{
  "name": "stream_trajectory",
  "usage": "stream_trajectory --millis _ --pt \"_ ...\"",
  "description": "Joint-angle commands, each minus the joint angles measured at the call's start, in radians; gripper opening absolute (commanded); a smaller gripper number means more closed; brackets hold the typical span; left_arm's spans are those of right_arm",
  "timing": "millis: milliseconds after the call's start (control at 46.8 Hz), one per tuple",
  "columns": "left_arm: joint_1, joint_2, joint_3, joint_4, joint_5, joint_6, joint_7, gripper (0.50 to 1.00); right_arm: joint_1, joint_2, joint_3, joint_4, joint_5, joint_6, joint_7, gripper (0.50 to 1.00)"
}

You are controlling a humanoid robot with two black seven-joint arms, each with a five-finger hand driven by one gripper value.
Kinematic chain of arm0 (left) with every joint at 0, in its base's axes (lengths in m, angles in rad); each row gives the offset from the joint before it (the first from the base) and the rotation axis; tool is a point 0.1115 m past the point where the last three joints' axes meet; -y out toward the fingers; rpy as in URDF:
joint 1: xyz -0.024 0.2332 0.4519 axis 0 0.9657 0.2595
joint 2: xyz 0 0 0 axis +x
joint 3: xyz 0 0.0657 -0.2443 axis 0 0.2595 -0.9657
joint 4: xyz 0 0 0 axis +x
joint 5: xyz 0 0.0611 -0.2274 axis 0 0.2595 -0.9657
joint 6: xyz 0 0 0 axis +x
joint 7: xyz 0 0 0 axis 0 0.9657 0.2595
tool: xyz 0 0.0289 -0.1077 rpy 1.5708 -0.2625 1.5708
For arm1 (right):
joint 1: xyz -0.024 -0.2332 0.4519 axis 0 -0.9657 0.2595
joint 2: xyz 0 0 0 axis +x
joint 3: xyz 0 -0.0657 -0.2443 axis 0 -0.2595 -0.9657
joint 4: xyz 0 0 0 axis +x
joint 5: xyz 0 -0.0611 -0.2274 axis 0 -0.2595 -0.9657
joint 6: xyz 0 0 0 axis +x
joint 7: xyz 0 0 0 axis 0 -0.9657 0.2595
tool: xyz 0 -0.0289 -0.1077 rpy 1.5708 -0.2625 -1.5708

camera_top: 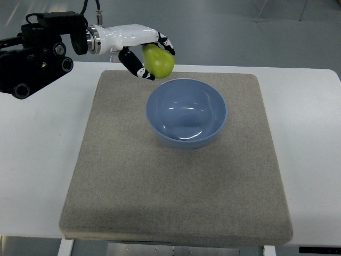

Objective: Place pear in bowl with left hand
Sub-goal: 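Carry the pear over the light blue bowl and lower it inside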

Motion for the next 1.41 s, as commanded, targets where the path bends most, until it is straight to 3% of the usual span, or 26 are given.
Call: stream_trajectory --millis 0,448,1196,1238,1281,1388 --pt "-0.001 -0.002 -0.001 -0.026 0.001 0.001 0.000 0.578 0.000 0.000 0.000 0.000 0.000 0.000 0.000 0.926" --pt "0.003 -0.137 0.013 -0.032 0.019 -0.007 0.000 0.578 0.000 0.000 0.000 0.000 0.000 0.000 0.000 0.924" --pt "0.023 -0.197 0.099 -0.007 0.232 0.015 0.002 0.581 0.000 0.000 0.000 0.001 0.000 0.000 0.000 0.926" --pt "0.033 -0.198 0.099 -0.007 0.232 0.015 0.003 0.604 0.000 0.000 0.000 0.000 0.000 0.000 0.000 0.926" --pt "0.037 -0.198 0.099 -0.007 0.232 0.015 0.005 0.675 0.000 0.000 0.000 0.000 0.000 0.000 0.000 0.924" --pt "0.051 -0.198 0.099 -0.007 0.231 0.015 0.003 0.778 0.000 0.000 0.000 0.000 0.000 0.000 0.000 0.926"
